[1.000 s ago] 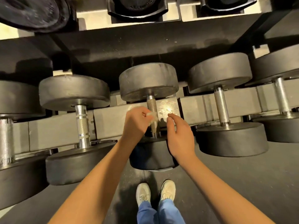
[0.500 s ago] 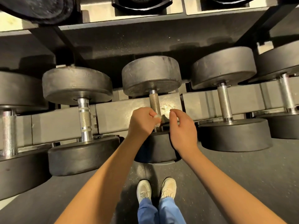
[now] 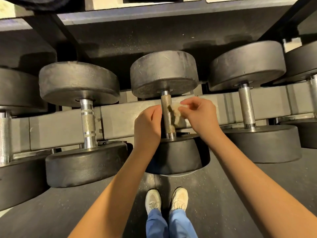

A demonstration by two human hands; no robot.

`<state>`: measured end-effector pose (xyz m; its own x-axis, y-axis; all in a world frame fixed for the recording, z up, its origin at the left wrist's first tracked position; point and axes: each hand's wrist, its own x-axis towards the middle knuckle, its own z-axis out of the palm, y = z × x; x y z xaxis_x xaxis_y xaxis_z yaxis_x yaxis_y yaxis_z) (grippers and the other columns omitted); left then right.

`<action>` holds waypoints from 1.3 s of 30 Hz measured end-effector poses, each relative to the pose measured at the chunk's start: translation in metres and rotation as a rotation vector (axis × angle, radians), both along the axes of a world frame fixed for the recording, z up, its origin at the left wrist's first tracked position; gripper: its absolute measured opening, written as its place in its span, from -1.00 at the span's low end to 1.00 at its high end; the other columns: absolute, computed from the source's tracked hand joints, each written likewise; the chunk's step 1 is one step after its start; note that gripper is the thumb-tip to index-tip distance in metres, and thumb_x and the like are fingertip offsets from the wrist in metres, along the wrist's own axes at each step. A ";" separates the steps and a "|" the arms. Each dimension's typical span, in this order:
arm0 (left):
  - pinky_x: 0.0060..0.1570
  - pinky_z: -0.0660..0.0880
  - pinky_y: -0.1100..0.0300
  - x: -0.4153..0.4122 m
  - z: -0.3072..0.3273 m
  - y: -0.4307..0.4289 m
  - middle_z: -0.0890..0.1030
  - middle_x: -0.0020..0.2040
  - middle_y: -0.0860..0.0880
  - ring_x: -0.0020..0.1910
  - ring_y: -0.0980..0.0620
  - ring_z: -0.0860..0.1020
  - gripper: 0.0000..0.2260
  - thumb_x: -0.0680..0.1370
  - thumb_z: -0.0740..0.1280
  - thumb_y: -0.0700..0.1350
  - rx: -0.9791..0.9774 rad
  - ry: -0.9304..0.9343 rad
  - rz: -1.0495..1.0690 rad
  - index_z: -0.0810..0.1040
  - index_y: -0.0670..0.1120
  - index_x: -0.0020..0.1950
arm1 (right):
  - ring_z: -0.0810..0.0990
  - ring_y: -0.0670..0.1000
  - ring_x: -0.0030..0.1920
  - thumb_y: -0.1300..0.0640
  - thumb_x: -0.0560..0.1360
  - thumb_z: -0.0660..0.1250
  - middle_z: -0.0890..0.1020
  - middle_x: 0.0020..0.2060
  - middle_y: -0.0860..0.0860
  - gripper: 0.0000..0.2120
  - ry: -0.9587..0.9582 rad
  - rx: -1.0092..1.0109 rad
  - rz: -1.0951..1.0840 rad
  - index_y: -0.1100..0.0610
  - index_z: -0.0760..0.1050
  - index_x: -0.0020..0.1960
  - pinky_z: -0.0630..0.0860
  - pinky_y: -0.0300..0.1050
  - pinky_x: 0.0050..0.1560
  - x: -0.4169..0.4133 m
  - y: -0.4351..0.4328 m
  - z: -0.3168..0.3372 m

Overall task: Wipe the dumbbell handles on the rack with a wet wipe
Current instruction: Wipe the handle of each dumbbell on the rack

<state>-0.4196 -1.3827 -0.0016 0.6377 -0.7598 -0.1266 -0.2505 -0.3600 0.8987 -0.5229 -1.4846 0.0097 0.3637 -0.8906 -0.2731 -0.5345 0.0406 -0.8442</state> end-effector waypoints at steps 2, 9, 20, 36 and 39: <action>-0.17 0.41 0.00 -0.002 0.002 0.000 0.54 -0.24 -0.19 -0.21 -0.10 0.48 -0.70 0.64 0.12 -0.12 0.002 -0.034 0.015 0.48 -0.19 -0.22 | 0.54 -0.11 -0.21 0.25 0.44 0.40 0.59 -0.23 -0.06 -0.88 0.032 -0.081 -0.074 0.04 0.56 -0.12 0.41 -0.49 -0.20 0.014 -0.008 -0.006; -0.03 0.46 0.19 -0.009 0.009 0.006 0.62 -0.10 0.00 -0.06 0.13 0.56 -0.78 0.63 0.11 -0.10 0.015 0.092 0.213 0.52 0.04 -0.11 | 0.45 -0.20 -0.36 0.20 0.48 0.41 0.52 -0.34 -0.08 -0.94 0.170 0.023 0.153 0.14 0.57 -0.17 0.33 -0.53 -0.42 0.021 -0.001 -0.009; -0.17 0.38 0.30 -0.009 0.006 0.004 0.52 -0.22 -0.03 -0.25 0.19 0.42 -0.76 0.64 0.13 -0.14 0.036 0.040 0.184 0.43 0.03 -0.21 | 0.42 -0.17 -0.35 0.16 0.49 0.37 0.52 -0.31 -0.06 -0.91 0.050 -0.170 -0.126 0.18 0.56 -0.14 0.33 -0.40 -0.34 0.055 -0.004 -0.015; 0.20 0.36 0.34 -0.012 -0.015 0.021 0.59 0.19 -0.03 0.18 0.08 0.50 -0.50 0.56 0.01 0.11 0.037 -0.062 -0.012 0.55 -0.13 0.26 | 0.43 -0.10 -0.31 0.16 0.47 0.40 0.46 -0.35 -0.08 -0.79 0.286 -0.065 0.183 0.10 0.42 -0.28 0.30 -0.40 -0.40 0.027 0.002 -0.007; 0.39 0.30 0.10 -0.015 -0.010 0.022 0.51 0.31 0.02 0.31 0.09 0.43 -0.48 0.55 0.00 0.13 0.075 0.039 -0.024 0.46 -0.07 0.38 | 0.44 -0.15 -0.35 0.10 0.46 0.42 0.49 -0.36 -0.07 -0.77 0.377 -0.013 0.318 0.08 0.42 -0.29 0.29 -0.37 -0.42 0.016 0.007 -0.005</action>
<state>-0.4350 -1.3611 -0.0115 0.6126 -0.7626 -0.2078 -0.2254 -0.4205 0.8789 -0.5068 -1.4780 0.0049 0.4962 -0.7557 -0.4275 -0.7869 -0.1834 -0.5892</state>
